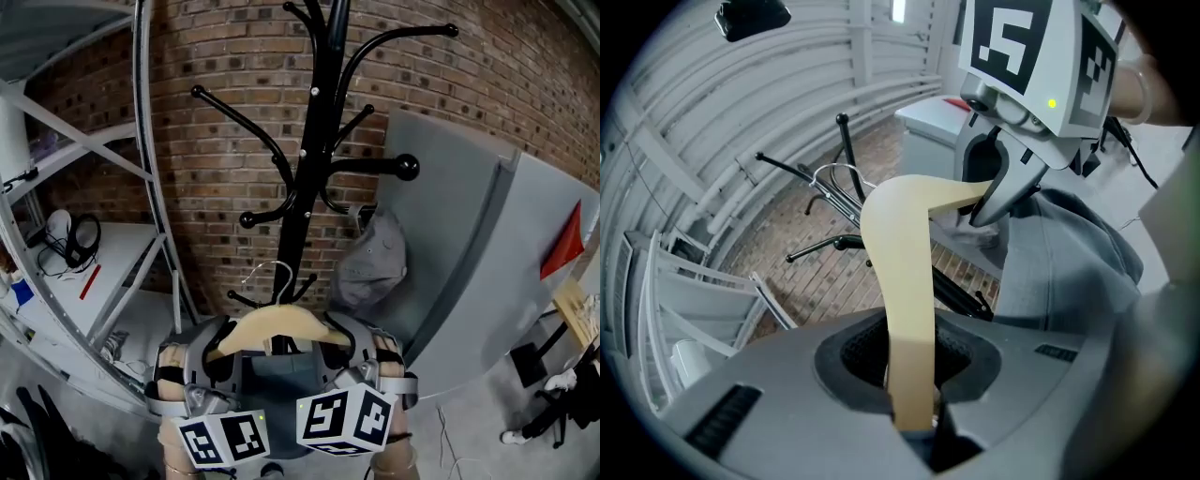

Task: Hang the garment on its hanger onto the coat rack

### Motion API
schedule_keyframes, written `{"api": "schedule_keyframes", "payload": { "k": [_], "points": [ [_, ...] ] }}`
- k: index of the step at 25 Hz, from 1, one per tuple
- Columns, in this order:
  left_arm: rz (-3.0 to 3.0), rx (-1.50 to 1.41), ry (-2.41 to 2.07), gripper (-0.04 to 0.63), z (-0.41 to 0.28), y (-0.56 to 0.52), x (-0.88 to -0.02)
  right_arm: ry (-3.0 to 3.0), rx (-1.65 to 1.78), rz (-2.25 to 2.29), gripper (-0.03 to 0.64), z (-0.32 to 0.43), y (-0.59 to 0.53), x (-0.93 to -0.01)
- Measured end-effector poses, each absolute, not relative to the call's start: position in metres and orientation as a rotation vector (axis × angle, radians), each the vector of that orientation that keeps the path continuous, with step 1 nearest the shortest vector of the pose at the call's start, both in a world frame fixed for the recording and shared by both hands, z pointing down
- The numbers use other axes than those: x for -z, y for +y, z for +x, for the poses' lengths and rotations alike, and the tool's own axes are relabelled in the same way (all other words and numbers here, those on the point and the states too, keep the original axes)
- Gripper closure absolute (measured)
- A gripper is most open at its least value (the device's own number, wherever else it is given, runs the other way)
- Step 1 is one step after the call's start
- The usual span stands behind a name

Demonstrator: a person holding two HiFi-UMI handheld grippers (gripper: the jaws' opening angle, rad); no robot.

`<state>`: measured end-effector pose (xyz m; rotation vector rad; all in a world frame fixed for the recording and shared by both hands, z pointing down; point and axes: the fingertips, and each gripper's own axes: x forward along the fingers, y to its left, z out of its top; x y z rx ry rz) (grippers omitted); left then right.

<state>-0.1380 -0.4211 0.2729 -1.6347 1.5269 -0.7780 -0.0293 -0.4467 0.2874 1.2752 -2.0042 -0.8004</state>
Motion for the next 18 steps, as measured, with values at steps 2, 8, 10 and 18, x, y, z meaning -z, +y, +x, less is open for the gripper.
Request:
{"api": "schedule_keyframes", "payload": {
  "k": [2,8,10,18],
  "points": [
    [-1.629,0.763,1.515,0.531,-0.139,-0.434,-0.267,-1.995,0.800,1.290,0.543,-0.031,-0.459,-0.282],
    [-1.630,0.748,1.499,0.531,-0.149,-0.468,-0.252,-1.980,0.789,1.316,0.543,-0.040,-0.490,-0.269],
    [-1.634,0.742,1.495,0.531,-0.152,-0.478,-0.251,-1.974,0.785,1.320,0.543,-0.043,-0.499,-0.267],
    [-1.684,0.752,1.468,0.531,-0.156,-0.518,-0.258,-1.940,0.739,1.315,0.543,-0.046,-0.535,-0.275]
  ]
}}
